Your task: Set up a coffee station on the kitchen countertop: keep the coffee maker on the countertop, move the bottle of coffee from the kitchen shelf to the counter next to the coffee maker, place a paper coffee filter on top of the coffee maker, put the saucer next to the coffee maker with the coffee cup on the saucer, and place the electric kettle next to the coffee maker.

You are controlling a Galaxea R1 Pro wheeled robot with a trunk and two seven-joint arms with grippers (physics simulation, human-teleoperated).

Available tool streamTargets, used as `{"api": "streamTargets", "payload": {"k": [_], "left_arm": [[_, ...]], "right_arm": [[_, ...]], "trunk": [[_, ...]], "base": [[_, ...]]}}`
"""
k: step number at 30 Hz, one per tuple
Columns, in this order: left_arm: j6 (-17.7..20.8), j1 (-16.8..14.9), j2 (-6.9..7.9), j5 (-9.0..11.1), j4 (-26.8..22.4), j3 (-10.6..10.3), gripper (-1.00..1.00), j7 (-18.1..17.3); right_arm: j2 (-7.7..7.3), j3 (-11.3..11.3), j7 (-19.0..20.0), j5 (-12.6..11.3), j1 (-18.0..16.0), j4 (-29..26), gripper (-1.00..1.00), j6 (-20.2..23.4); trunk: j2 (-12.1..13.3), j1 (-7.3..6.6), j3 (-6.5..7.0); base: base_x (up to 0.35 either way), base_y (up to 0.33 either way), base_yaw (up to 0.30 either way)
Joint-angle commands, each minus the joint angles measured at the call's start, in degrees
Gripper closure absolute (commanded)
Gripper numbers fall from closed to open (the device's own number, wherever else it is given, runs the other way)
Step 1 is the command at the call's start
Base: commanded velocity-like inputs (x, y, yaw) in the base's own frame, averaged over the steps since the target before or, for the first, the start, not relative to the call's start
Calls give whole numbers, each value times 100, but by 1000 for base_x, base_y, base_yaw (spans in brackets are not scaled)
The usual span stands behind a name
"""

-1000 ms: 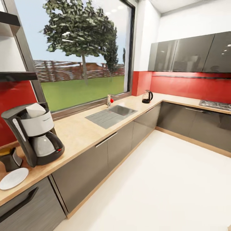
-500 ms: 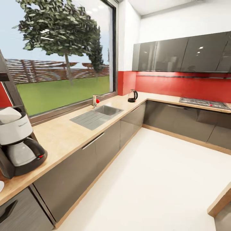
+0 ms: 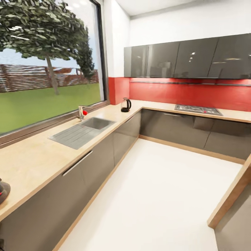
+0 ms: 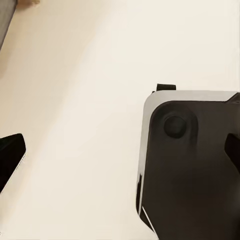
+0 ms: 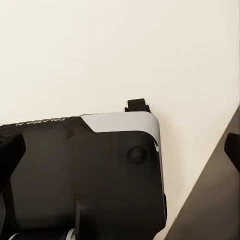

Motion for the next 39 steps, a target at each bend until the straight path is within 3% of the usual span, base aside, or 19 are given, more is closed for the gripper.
{"api": "streamTargets", "payload": {"k": [1,15,26,31,39], "left_arm": [[-20,-2,8,60,1,-53,-100,17],[-28,-2,49,51,-17,-31,-100,19],[-28,-2,37,51,-24,-40,-100,51],[-28,-2,37,51,-24,-40,-100,52],[-28,-2,45,51,-26,-35,-100,52]], "right_arm": [[2,-48,3,60,-4,-8,-100,31],[10,-48,3,60,-4,-8,-100,31],[23,-22,3,86,-4,-8,-100,-1],[19,-22,3,86,-4,-8,-100,-363],[2,-33,2,77,-4,-8,-100,-436]], "trunk": [[-9,5,-10],[-9,5,-10],[-9,5,-10],[-9,5,-10],[-9,5,-10]], "base": [[318,-118,-288],[332,-34,-267],[337,0,-23],[336,0,0],[336,-43,0]]}}
